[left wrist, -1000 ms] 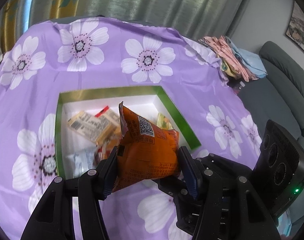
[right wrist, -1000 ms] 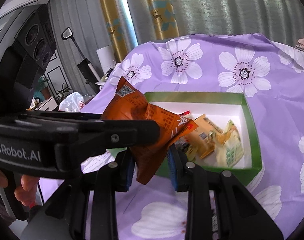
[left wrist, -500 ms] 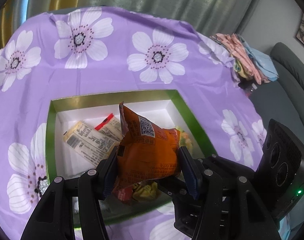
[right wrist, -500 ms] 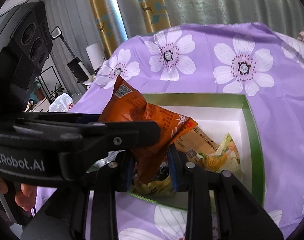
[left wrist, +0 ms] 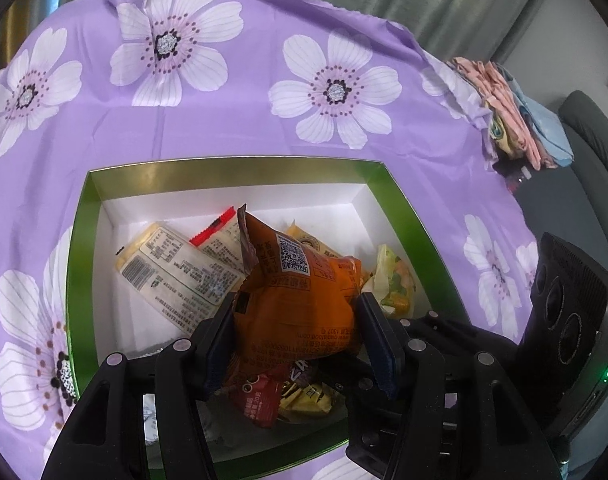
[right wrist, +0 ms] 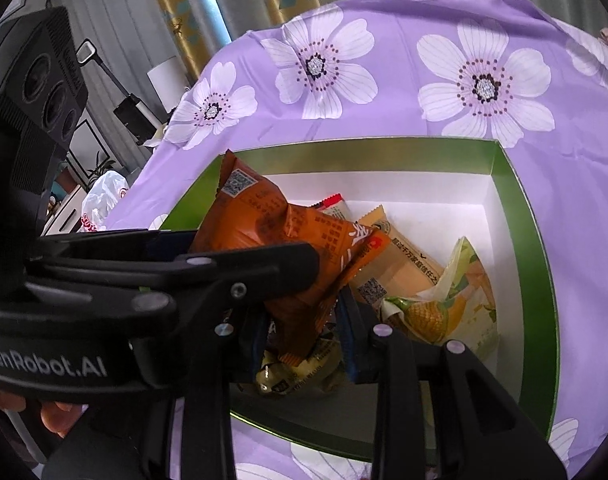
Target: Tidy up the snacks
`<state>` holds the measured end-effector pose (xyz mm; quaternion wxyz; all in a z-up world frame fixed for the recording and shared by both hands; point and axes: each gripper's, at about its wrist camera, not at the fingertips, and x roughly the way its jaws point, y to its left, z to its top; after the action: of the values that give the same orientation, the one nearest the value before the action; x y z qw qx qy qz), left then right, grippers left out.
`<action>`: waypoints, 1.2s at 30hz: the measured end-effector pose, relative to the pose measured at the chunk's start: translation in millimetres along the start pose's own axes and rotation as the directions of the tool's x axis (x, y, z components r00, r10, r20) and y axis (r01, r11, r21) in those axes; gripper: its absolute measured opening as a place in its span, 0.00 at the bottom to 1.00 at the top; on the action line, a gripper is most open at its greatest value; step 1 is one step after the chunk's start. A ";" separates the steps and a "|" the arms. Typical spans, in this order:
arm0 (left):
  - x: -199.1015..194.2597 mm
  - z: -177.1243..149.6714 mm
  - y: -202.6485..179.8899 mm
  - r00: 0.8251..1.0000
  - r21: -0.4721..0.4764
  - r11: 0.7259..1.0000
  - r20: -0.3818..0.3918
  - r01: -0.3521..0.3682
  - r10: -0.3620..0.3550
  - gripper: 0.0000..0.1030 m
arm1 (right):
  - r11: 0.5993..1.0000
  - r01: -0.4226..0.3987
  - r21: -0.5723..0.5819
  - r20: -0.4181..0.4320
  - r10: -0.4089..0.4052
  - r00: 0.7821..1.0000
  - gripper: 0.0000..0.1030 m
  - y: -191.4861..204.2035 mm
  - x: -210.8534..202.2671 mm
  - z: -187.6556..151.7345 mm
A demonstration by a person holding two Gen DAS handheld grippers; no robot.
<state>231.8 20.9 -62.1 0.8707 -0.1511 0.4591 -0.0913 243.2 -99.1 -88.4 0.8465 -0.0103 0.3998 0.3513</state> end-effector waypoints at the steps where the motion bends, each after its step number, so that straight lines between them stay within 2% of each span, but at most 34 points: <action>1: 0.4 0.3 0.0 1.000 -0.001 1.000 0.000 -0.001 0.001 0.57 | 1.000 0.003 0.001 -0.003 -0.003 1.000 0.31 0.2 0.0 0.4; 5: 1.0 0.8 -0.1 1.000 -0.003 1.000 -0.004 -0.003 0.003 0.57 | 1.000 0.009 0.002 -0.010 -0.009 1.000 0.33 0.3 -0.1 1.4; 10: -0.1 1.7 2.6 1.000 -0.018 1.000 -0.005 -0.018 0.018 0.63 | 1.000 0.019 0.006 -0.022 -0.019 1.000 0.34 1.0 0.8 2.4; 12: -2.5 2.2 2.7 0.999 -0.018 0.999 -0.004 -0.037 0.037 0.65 | 1.000 0.024 0.013 -0.027 -0.024 0.999 0.40 1.3 0.8 3.1; 14: -7.3 2.7 3.7 0.998 -0.021 0.998 0.003 -0.066 0.066 0.70 | 0.999 0.031 0.011 -0.022 -0.030 0.999 0.40 1.8 -1.5 3.1; 15: -9.5 2.6 4.5 0.997 -0.021 0.996 0.002 -0.082 0.082 0.76 | 0.999 0.032 0.009 -0.019 -0.032 0.999 0.46 2.8 -3.4 3.5; 18: -16.0 1.5 7.1 0.994 -0.029 0.994 -0.002 -0.107 0.107 0.77 | 0.998 0.057 -0.011 0.004 -0.057 0.998 0.56 7.6 -13.3 4.6; 25: -50.1 -3.5 2.0 0.984 -0.019 0.985 0.036 -0.174 0.175 0.79 | 0.995 0.094 -0.032 0.037 -0.092 0.995 0.66 18.0 -41.8 2.8; 26: -54.9 -4.8 -0.2 0.982 -0.013 0.982 0.040 -0.186 0.186 0.82 | 0.994 0.100 -0.036 0.042 -0.099 0.994 0.70 20.2 -46.5 2.7; 27: -61.1 -6.4 -3.7 0.978 -0.002 0.979 0.047 -0.203 0.203 0.91 | 0.993 0.109 -0.042 0.049 -0.107 0.993 0.75 23.0 -52.6 2.5; 28: -68.7 -8.6 -7.7 0.972 0.007 0.974 0.059 -0.228 0.227 0.96 | 0.992 0.121 -0.047 0.058 -0.118 0.991 0.76 25.8 -60.5 2.3; 31: -89.9 -13.2 -16.7 0.958 0.015 0.962 0.097 -0.273 0.271 0.96 | 0.988 0.148 -0.051 0.083 -0.143 0.986 0.83 32.3 -84.5 2.4; 35: -116.9 -18.8 -26.2 0.951 0.019 0.959 0.134 -0.283 0.278 0.97 | 0.984 0.176 -0.038 0.107 -0.171 0.979 0.97 36.8 -113.3 3.9; 36: -124.0 -20.4 -28.3 0.948 0.018 0.956 0.135 -0.293 0.288 0.97 | 0.982 0.185 -0.037 0.119 -0.180 0.977 0.98 38.8 -124.2 4.9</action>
<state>144.7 27.6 32.6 0.9055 -0.0711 0.4165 0.0395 169.3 -141.3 10.1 0.8963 -0.0472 0.3393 0.2816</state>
